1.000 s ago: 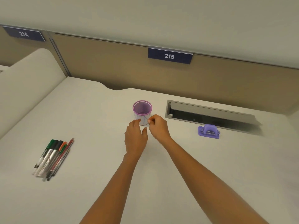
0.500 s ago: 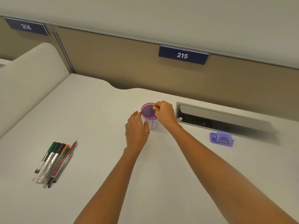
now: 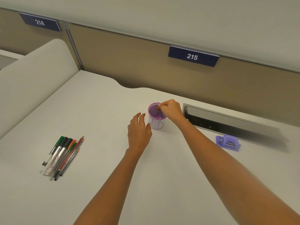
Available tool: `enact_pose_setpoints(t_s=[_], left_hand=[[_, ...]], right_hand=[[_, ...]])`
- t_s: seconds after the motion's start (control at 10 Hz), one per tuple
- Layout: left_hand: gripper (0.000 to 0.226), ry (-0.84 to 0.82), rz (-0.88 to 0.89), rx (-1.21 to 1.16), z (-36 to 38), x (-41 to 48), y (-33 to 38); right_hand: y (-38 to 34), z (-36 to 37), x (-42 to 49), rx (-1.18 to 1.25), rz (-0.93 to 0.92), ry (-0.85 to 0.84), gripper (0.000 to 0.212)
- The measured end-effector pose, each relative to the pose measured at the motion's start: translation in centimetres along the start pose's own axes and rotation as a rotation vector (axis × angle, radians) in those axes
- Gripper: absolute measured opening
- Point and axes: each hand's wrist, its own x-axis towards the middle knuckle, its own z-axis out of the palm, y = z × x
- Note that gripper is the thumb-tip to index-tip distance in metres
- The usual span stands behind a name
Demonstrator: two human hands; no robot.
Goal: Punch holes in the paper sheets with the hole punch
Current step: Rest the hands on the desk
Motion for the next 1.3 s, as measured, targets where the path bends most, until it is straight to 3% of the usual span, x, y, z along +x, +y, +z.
enact_pose_setpoints(t_s=[0.2, 0.7, 1.1, 1.3], left_hand=[[0.047, 0.004, -0.014, 0.007, 0.1, 0.0, -0.3], [0.053, -0.010, 0.035, 0.009, -0.8, -0.9, 2.0], [0.053, 0.033, 0.302, 0.045, -3.6, -3.7, 9.7], [0.056, 0.095, 0.436, 0.036, -5.0, -5.5, 15.5]], right_hand=[[-0.1, -0.8, 0.3, 0.066, 0.020, -0.043, 0.025], [0.9, -1.4, -3.3, 0.031, -0.047, 0.095, 0.022], [1.3, -6.9, -10.1, 0.191, -0.036, 0.332, 0.029], [2.1, -12.5, -12.7, -0.016, -0.142, 0.449, 0.023]])
